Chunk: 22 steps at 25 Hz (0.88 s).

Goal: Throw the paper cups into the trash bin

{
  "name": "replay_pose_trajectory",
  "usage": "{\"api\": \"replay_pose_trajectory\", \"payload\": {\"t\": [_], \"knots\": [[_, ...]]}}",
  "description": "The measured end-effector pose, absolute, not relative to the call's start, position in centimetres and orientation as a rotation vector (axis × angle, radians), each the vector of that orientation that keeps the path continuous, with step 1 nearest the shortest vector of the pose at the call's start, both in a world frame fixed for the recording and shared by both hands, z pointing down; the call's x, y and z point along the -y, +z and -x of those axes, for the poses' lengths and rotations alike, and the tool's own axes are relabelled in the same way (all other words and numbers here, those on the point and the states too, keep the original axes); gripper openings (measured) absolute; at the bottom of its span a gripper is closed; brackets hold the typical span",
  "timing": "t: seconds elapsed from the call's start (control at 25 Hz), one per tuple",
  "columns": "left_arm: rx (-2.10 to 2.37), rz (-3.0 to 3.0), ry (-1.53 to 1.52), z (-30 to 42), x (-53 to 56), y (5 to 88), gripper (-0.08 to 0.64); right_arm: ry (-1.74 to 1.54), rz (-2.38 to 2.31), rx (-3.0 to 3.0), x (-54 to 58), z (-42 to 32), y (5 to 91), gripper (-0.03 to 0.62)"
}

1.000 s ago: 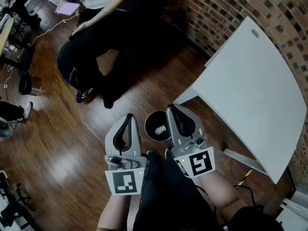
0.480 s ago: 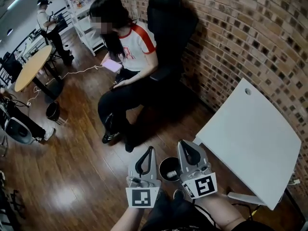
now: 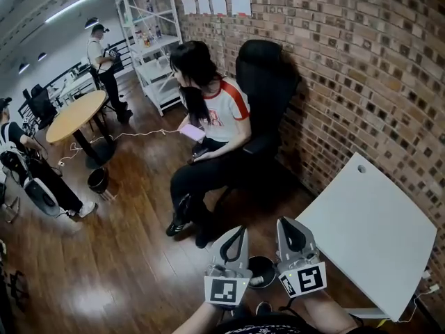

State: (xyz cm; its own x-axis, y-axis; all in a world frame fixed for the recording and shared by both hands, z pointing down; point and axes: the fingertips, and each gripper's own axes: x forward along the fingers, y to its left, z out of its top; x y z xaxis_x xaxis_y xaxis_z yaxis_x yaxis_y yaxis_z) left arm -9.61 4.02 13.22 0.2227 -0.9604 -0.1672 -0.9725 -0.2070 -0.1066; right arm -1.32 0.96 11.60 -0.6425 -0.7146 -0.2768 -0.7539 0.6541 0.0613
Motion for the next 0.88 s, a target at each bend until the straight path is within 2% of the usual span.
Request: {"api": "replay_pose_trajectory", "payload": {"t": [0.28,0.48,0.88], "knots": [[-1.842,2.432,0.073,6.6,-3.9,14.0,0.005,0.206,1.188,-2.685,-1.4,-0.1,11.5,0.008],[-1.865,2.429,0.061,7.9,-5.0,15.4,0.005,0.186,1.167,-2.704,-2.9,0.8,13.4,0.008],[-1.849,2.460,0.042,5.8,-6.1,16.1,0.005,0.195,1.145,-2.746,-3.8,-0.4,13.8,0.006]]}}
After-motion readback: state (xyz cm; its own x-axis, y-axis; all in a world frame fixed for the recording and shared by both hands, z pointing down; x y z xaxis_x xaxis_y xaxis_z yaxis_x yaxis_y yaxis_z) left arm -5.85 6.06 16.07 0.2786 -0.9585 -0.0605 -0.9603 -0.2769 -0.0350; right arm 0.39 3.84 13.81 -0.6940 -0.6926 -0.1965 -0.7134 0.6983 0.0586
